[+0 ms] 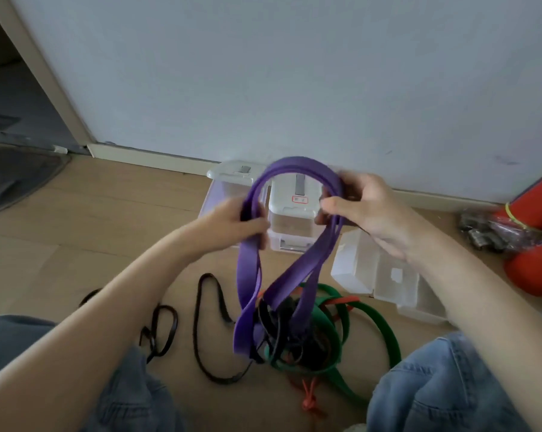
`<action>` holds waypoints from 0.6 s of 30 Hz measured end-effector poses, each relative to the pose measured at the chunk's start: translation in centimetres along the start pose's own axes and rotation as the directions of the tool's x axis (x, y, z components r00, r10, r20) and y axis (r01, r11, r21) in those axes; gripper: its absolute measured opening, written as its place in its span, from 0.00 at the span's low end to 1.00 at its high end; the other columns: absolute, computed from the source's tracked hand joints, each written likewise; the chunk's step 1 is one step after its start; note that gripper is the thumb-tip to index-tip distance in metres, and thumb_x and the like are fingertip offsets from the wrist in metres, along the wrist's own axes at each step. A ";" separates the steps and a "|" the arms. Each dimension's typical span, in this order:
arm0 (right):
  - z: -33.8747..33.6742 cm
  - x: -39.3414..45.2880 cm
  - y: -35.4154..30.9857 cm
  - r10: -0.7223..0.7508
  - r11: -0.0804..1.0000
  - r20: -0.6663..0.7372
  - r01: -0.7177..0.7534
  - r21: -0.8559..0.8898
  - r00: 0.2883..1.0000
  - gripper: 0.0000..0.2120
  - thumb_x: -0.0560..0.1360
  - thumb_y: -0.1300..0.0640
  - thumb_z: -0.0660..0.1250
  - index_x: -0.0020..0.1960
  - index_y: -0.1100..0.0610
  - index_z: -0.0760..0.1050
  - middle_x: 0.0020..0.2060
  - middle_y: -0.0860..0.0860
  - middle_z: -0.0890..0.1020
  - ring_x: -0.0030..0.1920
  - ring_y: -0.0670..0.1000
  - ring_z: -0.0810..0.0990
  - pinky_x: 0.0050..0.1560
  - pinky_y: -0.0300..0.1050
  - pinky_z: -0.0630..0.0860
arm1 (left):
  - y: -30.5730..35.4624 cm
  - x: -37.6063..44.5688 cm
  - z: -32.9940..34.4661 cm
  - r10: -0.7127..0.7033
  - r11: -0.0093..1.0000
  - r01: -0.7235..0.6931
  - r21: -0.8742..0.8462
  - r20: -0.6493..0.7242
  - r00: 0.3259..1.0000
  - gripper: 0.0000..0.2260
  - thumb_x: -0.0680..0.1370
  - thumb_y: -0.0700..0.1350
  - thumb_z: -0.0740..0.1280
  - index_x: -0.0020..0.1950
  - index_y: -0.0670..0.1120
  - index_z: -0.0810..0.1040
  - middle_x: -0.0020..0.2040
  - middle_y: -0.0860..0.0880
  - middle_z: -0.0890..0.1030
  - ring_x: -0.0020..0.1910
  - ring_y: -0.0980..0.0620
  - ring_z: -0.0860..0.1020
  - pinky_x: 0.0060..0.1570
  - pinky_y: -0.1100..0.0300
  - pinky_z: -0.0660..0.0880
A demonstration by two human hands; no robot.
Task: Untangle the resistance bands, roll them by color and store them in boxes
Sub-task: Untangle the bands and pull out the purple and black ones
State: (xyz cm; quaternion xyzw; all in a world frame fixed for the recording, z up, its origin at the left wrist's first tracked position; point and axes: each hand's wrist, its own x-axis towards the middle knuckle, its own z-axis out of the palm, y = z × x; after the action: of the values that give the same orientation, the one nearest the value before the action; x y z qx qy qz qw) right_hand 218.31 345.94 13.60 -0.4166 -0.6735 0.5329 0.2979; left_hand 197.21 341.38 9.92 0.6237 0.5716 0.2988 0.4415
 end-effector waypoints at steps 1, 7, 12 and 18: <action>-0.1 -0.1 0.2 0.067 0.996 0.037 -0.065 -0.054 0.997 0.07 0.74 0.67 0.64 0.42 0.57 0.75 0.30 0.49 0.79 0.35 0.52 0.81 0.49 0.54 0.80 | 0.6 0.2 -1.2 0.023 0.993 -0.036 -0.108 -0.119 0.993 0.03 0.76 0.41 0.66 0.44 0.45 0.72 0.33 0.49 0.83 0.35 0.54 0.82 0.37 0.64 0.77; 2.0 -0.4 -0.1 0.075 0.947 0.207 -0.134 0.292 0.975 0.08 0.76 0.67 0.57 0.40 0.61 0.71 0.28 0.53 0.77 0.30 0.52 0.80 0.54 0.67 0.75 | -1.1 0.7 -1.3 -0.175 0.760 0.361 0.540 -0.364 0.915 0.35 0.74 0.55 0.68 0.73 0.42 0.55 0.65 0.37 0.69 0.63 0.37 0.69 0.60 0.48 0.66; 2.3 -0.3 -0.5 -0.001 0.887 0.175 -0.081 0.455 0.984 0.09 0.77 0.69 0.52 0.44 0.64 0.70 0.30 0.55 0.75 0.29 0.53 0.78 0.48 0.60 0.79 | -1.3 0.6 -1.0 -0.050 0.787 0.268 0.555 -0.376 0.925 0.14 0.75 0.58 0.65 0.45 0.49 0.79 0.43 0.48 0.81 0.44 0.45 0.78 0.42 0.56 0.72; 1.9 0.1 -1.0 -0.032 0.818 0.116 -0.041 0.574 0.993 0.09 0.77 0.67 0.52 0.41 0.62 0.69 0.29 0.54 0.77 0.31 0.54 0.80 0.50 0.59 0.80 | -0.1 -0.8 1.4 -0.237 0.831 0.324 -0.452 0.240 0.941 0.20 0.68 0.49 0.72 0.55 0.40 0.75 0.47 0.44 0.85 0.48 0.50 0.83 0.43 0.63 0.79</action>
State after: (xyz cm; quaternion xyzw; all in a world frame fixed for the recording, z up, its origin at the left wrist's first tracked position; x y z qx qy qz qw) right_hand 216.47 345.06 14.05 -0.2762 -0.4970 0.7361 0.3672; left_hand 198.22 340.28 9.36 0.4257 0.5232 0.3085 0.6707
